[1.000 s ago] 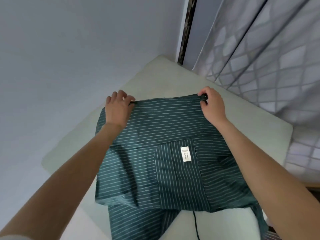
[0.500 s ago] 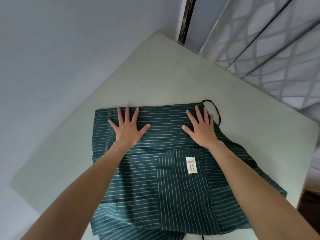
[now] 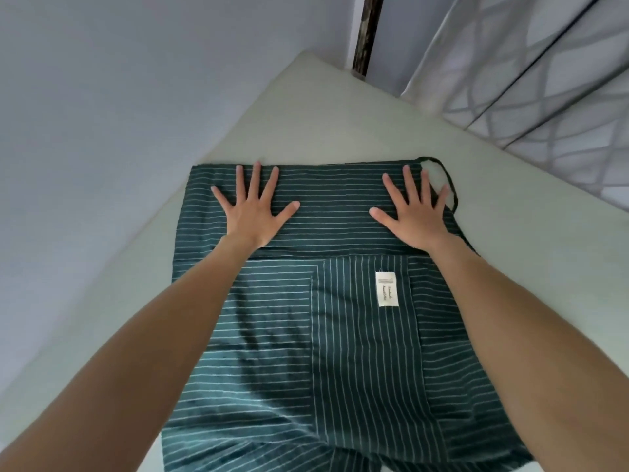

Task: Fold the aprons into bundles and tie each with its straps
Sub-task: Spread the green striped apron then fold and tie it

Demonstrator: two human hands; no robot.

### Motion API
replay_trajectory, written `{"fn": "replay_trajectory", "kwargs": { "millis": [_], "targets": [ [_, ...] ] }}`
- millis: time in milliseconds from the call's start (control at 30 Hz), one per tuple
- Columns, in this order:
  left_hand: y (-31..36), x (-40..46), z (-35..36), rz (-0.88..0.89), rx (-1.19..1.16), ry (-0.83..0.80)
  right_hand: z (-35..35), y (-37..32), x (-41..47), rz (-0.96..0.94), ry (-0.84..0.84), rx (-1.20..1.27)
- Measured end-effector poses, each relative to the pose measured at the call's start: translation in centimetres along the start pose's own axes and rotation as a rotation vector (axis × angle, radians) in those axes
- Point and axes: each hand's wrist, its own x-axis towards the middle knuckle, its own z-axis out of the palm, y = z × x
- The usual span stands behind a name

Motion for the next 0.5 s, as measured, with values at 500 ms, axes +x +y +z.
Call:
{"fn": "replay_trajectory", "kwargs": {
  "millis": [500],
  "targets": [
    [17.0,-23.1,-2.2,0.619,-0.451,-0.029,3.2,7.6,-31.5,0.409,0.711,0.373]
  ]
}}
